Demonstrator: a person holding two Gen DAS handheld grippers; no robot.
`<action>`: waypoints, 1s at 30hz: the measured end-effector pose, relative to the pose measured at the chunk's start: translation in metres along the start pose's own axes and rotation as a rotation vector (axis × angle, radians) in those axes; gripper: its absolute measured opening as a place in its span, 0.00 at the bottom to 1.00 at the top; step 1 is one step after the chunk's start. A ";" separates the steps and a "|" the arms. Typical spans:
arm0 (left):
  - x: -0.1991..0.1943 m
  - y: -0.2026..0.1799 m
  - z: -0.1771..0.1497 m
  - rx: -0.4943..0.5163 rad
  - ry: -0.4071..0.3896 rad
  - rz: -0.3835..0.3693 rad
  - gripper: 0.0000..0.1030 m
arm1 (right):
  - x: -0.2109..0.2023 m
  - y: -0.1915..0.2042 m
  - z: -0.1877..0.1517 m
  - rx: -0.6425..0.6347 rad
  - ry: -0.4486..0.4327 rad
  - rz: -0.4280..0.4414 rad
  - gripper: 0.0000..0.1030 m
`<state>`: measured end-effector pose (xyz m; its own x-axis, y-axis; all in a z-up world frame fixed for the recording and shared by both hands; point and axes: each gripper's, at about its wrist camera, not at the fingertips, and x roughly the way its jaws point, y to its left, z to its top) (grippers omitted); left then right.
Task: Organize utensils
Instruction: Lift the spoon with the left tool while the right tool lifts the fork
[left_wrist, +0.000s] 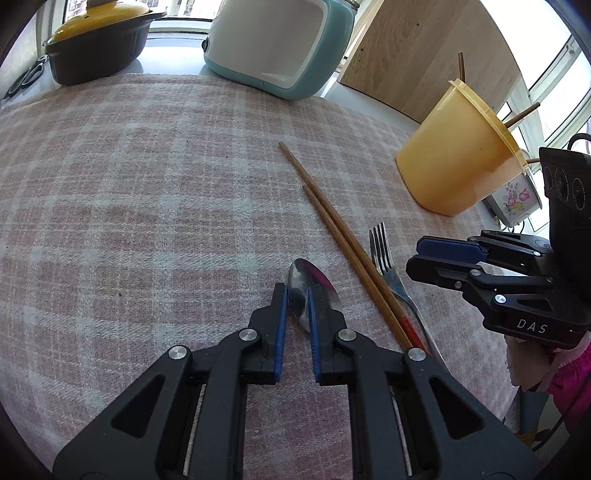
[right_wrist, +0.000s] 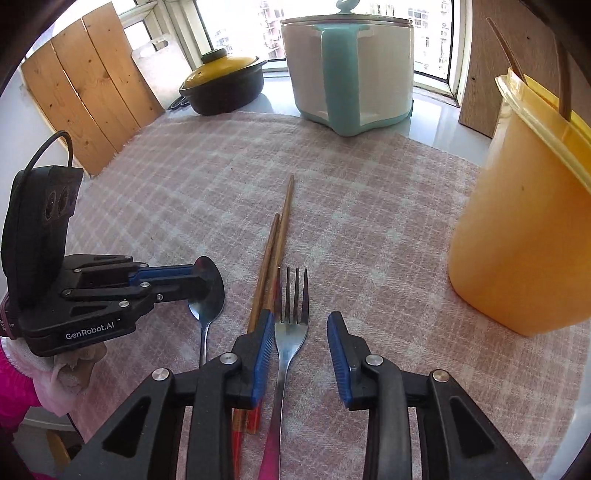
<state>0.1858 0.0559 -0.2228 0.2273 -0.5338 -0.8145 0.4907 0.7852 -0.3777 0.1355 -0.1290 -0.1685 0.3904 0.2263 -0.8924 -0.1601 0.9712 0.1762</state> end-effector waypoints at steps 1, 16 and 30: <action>0.000 0.000 0.000 -0.002 0.000 -0.002 0.09 | 0.004 -0.001 0.002 -0.004 0.002 -0.006 0.30; 0.008 0.003 0.003 -0.045 -0.018 -0.072 0.21 | 0.030 -0.007 0.017 -0.027 -0.017 0.048 0.32; 0.010 0.005 0.001 -0.047 -0.033 -0.055 0.06 | 0.039 -0.004 0.029 -0.032 -0.018 0.110 0.29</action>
<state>0.1914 0.0545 -0.2325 0.2292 -0.5856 -0.7775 0.4637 0.7680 -0.4418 0.1772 -0.1219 -0.1918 0.3847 0.3330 -0.8609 -0.2315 0.9377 0.2592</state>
